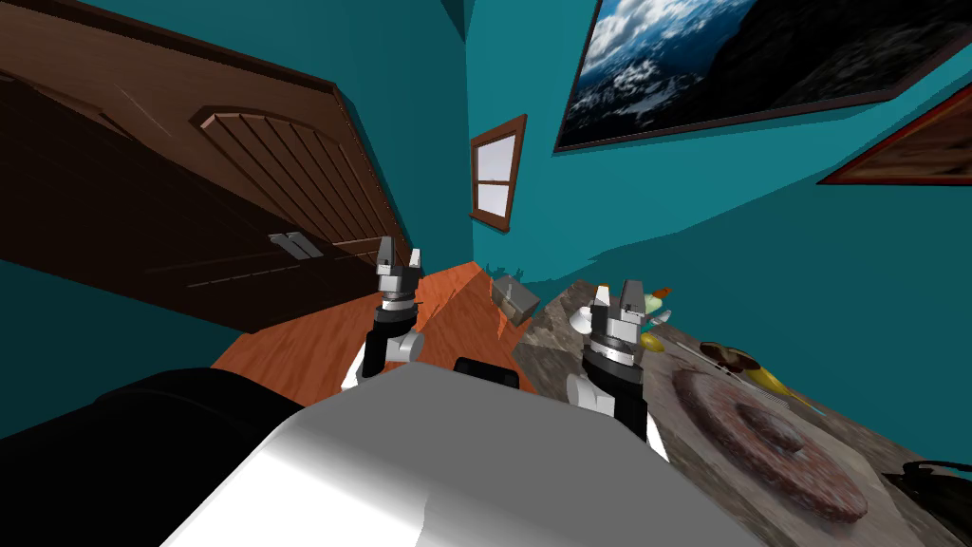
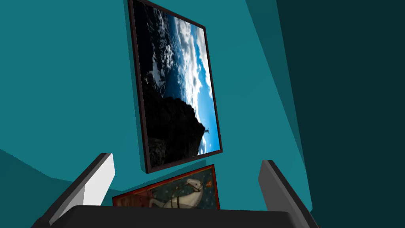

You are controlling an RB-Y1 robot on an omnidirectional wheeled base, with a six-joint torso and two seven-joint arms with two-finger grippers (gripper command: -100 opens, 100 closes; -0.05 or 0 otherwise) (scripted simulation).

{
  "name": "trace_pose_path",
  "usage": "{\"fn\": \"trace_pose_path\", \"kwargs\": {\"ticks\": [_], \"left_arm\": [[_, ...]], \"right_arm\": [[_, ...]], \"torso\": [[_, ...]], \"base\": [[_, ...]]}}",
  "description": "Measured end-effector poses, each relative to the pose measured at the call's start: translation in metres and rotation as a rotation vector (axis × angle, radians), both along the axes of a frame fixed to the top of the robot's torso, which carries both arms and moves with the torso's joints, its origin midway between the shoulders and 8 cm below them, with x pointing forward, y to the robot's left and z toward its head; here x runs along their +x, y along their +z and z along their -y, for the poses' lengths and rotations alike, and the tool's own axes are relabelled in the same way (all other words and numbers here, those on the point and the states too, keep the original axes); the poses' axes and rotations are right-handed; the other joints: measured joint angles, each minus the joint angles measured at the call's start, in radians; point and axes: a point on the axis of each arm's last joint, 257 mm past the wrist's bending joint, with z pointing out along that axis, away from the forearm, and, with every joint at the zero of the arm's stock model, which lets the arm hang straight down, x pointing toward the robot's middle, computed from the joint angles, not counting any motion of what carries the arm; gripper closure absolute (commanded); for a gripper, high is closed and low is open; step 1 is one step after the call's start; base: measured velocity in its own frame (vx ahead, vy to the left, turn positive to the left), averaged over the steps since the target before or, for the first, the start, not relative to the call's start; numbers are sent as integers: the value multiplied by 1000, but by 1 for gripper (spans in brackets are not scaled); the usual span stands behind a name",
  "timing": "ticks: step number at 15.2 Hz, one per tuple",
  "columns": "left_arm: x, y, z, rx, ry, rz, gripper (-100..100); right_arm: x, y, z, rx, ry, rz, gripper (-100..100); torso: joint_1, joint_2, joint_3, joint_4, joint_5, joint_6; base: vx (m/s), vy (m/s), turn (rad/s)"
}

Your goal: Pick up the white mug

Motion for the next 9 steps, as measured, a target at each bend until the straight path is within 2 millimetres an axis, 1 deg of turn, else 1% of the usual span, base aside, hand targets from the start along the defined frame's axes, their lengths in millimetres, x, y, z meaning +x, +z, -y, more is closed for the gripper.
{"fn": "trace_pose_path", "kwargs": {"ticks": [4, 9], "left_arm": [[0, 0, 0, 0, 0, 0, 0], [0, 0, 0, 0, 0, 0, 0]], "right_arm": [[1, -1, -6, -76, 25, -8, -100], [3, -5, -12, -179, 49, -21, -100]], "torso": [[2, -1, 0, 0, 0, 0], [1, -2, -1, 0, 0, 0]], "base": [[12, 28, 19], [22, 16, 21]]}}
